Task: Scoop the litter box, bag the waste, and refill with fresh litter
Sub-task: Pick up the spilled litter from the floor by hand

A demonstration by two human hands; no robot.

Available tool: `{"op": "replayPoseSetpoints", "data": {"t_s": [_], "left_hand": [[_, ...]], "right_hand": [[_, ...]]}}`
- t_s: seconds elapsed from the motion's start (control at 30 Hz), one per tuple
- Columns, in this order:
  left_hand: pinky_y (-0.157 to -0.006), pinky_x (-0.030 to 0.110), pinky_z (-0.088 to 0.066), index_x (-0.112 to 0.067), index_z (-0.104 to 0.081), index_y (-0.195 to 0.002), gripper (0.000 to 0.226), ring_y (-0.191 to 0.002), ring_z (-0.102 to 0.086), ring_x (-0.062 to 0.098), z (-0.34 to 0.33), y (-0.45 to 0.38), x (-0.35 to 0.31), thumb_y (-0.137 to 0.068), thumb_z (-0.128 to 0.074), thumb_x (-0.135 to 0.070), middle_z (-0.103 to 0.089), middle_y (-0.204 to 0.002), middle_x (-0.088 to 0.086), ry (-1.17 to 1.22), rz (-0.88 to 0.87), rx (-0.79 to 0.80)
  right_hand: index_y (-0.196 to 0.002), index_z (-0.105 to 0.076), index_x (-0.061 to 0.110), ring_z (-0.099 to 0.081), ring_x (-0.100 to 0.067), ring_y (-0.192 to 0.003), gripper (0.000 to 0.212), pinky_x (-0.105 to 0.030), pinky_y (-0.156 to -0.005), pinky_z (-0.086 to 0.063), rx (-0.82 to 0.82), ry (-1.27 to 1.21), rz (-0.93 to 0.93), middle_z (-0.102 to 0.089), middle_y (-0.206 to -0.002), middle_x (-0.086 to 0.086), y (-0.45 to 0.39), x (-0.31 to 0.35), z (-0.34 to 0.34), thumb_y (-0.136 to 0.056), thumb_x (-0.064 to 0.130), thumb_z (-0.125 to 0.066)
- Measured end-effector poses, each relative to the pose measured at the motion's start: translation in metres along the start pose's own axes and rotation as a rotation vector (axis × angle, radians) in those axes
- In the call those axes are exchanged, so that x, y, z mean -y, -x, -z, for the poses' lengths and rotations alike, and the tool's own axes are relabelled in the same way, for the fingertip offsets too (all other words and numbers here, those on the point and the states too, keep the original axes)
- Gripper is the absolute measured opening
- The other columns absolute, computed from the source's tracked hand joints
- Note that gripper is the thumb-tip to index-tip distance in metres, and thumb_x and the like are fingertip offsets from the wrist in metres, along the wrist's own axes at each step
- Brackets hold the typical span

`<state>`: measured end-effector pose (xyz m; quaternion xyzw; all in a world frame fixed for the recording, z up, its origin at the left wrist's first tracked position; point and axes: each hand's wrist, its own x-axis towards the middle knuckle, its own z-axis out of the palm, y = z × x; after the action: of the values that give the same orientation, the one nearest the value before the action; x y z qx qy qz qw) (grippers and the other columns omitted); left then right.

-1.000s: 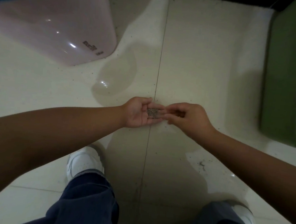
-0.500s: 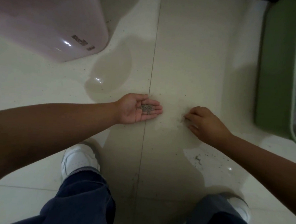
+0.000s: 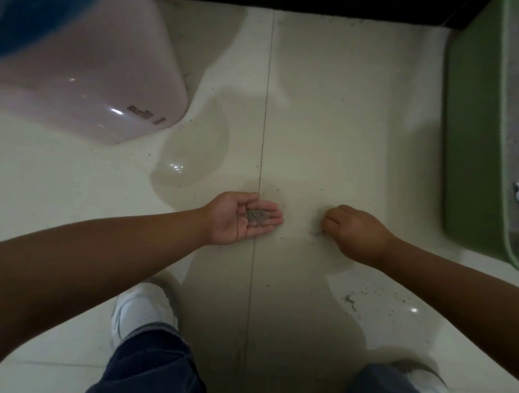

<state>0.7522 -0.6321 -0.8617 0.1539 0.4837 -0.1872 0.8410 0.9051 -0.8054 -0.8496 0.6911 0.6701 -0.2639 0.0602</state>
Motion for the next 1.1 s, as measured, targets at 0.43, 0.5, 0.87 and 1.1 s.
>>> {"op": "replayPoseSetpoints", "data": {"t_s": [0.43,0.5,0.87,1.1], "left_hand": [[-0.093,0.037,-0.042,0.006,-0.06,-0.086,0.047,-0.102,-0.059,0.029,-0.011,0.009,0.002,-0.101,-0.026,-0.021,-0.071,-0.068,0.017,0.006,-0.019,-0.111],[-0.093,0.037,-0.041,0.007,-0.06,-0.085,0.047,-0.105,-0.054,0.03,-0.013,0.01,0.002,-0.101,-0.026,-0.02,-0.071,-0.067,0.018,0.006,-0.012,-0.117],[-0.055,0.03,-0.058,0.007,-0.071,-0.054,0.066,-0.058,-0.071,0.027,0.003,0.021,-0.009,-0.099,-0.029,-0.018,-0.07,-0.064,0.019,-0.008,-0.05,-0.101],[-0.053,0.03,-0.057,0.008,-0.069,-0.052,0.068,-0.055,-0.07,0.026,0.01,0.026,-0.009,-0.1,-0.03,-0.019,-0.069,-0.062,0.02,0.054,-0.113,-0.158]], "right_hand": [[-0.106,-0.067,0.0,-0.056,0.001,-0.06,0.021,-0.005,-0.061,-0.044,-0.185,-0.878,-0.442,-0.062,-0.083,-0.002,-0.014,0.051,0.029,-0.089,0.009,-0.058],[-0.109,-0.066,0.002,-0.058,-0.009,-0.07,0.024,-0.014,-0.066,-0.046,-0.211,-0.878,-0.468,-0.068,-0.092,-0.008,-0.009,0.049,0.034,-0.089,0.01,-0.057],[-0.083,-0.068,-0.01,-0.068,-0.038,-0.072,0.035,-0.038,-0.063,-0.057,-0.216,-0.113,-0.026,-0.069,-0.084,-0.024,-0.038,0.025,0.023,-0.075,0.008,-0.039],[-0.124,-0.045,0.001,-0.046,-0.028,-0.111,0.031,-0.026,-0.089,-0.026,-0.089,-0.159,0.023,-0.046,-0.124,-0.015,-0.061,0.039,0.01,-0.101,0.013,-0.028]]}}
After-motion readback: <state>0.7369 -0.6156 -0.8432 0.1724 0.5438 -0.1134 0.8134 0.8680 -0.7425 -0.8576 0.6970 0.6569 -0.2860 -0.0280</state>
